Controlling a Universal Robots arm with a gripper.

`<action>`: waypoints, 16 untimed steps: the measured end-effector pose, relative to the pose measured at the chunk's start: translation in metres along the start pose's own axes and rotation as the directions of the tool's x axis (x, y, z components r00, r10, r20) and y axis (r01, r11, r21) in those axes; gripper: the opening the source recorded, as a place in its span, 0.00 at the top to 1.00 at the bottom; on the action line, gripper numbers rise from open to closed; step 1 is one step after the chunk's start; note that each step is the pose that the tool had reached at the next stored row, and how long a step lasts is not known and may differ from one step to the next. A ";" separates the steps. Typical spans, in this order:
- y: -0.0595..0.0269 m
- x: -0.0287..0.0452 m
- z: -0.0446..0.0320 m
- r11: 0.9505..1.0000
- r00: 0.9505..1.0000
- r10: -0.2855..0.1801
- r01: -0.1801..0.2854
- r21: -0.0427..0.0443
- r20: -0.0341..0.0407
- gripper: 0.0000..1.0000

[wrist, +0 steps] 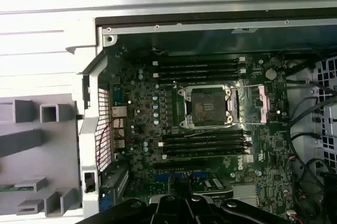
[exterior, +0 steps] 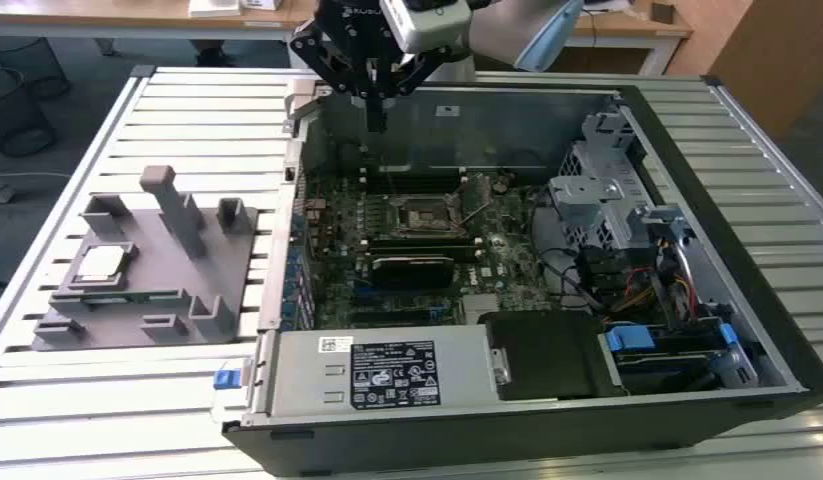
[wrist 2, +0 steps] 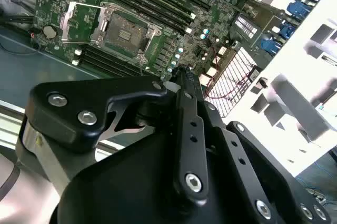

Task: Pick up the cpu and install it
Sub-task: 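Reach for the cpu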

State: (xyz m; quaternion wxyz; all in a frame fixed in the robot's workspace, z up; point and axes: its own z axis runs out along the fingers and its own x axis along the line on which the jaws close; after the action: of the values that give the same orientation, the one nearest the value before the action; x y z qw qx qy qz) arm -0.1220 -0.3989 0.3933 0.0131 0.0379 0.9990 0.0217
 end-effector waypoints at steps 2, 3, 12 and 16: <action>0.0000 0.0000 0.0000 1.000 1.000 0.000 0.000 0.000 0.000 0.89; 0.0000 0.0000 0.0000 1.000 1.000 0.000 0.000 0.000 0.000 0.89; -0.0002 0.0026 0.0003 1.000 1.000 0.000 0.000 0.000 0.000 0.89; -0.0004 0.0052 0.0006 1.000 1.000 0.000 0.000 0.000 0.000 0.89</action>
State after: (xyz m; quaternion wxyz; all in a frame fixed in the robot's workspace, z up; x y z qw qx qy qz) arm -0.1272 -0.3989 0.3926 0.0129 0.0379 0.9990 0.0217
